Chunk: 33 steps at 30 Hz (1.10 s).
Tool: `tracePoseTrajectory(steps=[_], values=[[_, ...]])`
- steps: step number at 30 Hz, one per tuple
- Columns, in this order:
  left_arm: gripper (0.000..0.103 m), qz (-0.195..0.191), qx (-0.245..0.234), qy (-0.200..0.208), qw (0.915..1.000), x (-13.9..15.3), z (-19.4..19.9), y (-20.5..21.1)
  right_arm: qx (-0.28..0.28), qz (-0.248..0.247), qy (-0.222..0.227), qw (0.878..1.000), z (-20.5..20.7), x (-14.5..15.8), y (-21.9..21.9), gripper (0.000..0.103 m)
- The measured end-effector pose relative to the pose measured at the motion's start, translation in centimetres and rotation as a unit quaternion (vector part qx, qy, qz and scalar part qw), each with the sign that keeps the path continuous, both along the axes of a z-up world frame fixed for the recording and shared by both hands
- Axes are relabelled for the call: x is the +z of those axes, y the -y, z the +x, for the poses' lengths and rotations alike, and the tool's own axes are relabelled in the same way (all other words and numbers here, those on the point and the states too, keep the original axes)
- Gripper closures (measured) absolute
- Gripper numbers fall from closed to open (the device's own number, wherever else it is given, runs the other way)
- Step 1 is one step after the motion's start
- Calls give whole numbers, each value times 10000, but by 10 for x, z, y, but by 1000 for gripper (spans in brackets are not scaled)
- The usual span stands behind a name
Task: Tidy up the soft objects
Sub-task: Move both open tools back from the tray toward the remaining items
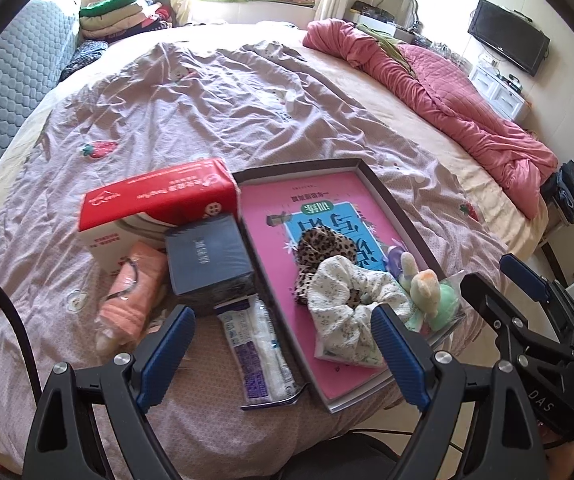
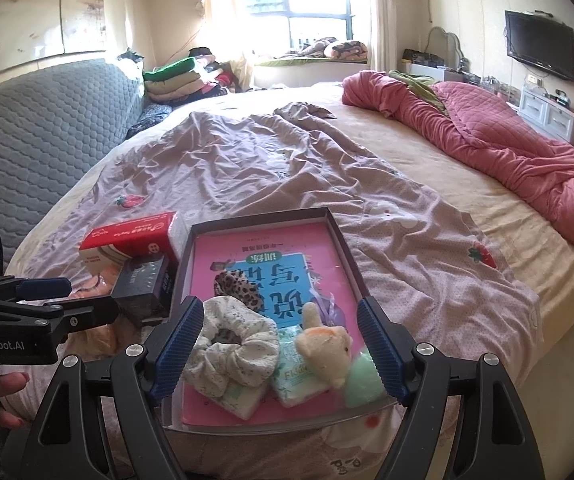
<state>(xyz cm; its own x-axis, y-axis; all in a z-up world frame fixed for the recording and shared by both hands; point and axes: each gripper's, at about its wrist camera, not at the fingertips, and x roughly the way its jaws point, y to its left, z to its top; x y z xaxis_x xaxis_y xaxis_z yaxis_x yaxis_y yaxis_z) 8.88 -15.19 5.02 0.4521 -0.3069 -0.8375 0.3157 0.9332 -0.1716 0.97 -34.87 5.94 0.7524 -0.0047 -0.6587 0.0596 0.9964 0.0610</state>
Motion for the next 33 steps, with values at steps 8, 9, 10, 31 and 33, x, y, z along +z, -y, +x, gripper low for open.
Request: tracePoseTrajectory(steps=[8,9,10,31,33], values=[[14,-29,167,164,9997,11,-10,-20,212,-77,70,9997,-4,8,-21,23],[14,-12,177,173,9997,12,-10,-22,240,-83,82,9996,-5,8,-23,23],[14,-7,186,185,9997,13,-11,-25,280,-83,86,9995,-5,9,-26,23],[14,-55,671,241,9974,19,-29,-86,904,-181,147,9956,-10,14,-81,23],[14,-64,737,219,9970,18,-31,-93,967,-198,145,9950,-11,14,-86,23]])
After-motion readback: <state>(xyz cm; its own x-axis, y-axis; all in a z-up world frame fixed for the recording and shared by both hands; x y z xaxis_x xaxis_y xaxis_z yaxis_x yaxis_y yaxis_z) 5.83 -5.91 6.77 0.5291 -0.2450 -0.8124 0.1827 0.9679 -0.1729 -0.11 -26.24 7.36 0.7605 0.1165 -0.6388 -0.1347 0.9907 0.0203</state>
